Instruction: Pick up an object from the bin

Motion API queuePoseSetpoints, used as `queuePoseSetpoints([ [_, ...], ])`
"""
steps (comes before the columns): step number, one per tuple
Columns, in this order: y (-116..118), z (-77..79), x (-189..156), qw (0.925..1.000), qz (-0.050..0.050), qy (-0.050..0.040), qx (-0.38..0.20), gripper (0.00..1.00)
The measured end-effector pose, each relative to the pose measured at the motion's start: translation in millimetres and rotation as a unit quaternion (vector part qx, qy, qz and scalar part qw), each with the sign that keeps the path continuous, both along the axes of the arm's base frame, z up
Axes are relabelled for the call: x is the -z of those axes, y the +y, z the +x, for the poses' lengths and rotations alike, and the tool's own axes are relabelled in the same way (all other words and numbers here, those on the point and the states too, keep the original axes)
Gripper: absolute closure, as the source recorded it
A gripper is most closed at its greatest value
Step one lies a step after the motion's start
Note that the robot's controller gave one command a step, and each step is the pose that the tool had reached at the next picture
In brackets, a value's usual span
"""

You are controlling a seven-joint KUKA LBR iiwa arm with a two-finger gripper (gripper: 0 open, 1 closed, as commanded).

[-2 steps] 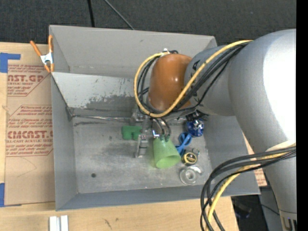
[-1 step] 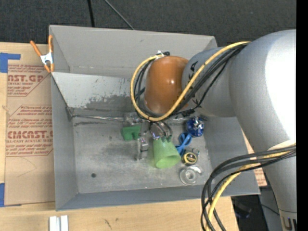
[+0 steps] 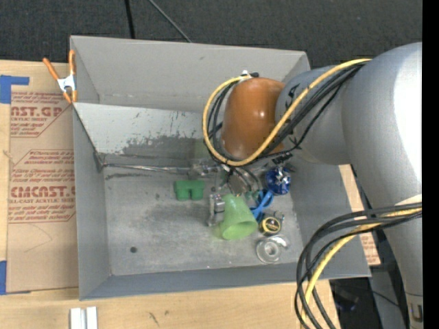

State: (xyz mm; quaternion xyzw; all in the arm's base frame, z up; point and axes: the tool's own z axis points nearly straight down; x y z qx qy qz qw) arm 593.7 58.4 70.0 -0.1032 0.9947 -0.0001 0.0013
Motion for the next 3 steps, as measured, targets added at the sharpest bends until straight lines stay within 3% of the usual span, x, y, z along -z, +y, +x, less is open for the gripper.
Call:
queuePoseSetpoints([
  [1,12,-3.2,0,0.9993,0.001,0.0009,0.036,0.00],
  [2,11,-2.8,-1,0.9993,0.001,0.0002,0.037,1.00],
  [3,5,-16.6,-252,0.9980,0.001,-0.0049,0.062,1.00],
])
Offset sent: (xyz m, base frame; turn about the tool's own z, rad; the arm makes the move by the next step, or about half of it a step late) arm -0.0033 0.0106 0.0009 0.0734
